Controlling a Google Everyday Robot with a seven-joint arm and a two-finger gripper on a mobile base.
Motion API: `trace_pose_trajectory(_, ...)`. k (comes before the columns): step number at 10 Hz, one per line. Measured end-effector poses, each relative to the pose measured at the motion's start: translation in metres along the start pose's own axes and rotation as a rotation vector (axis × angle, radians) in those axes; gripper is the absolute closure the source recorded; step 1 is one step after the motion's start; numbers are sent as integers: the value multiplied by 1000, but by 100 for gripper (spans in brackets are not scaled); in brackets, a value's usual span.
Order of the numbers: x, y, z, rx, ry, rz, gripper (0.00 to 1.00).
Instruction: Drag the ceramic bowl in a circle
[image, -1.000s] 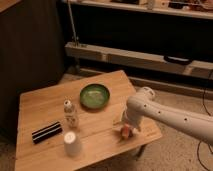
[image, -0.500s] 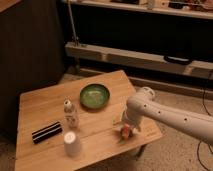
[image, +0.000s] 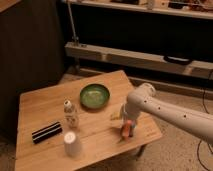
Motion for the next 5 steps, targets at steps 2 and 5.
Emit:
trace_pose_trajectory(2, 34, -47, -2, 32, 44, -89, 20)
trace_pose_trajectory(5, 85, -124, -10, 30, 158, -211, 20)
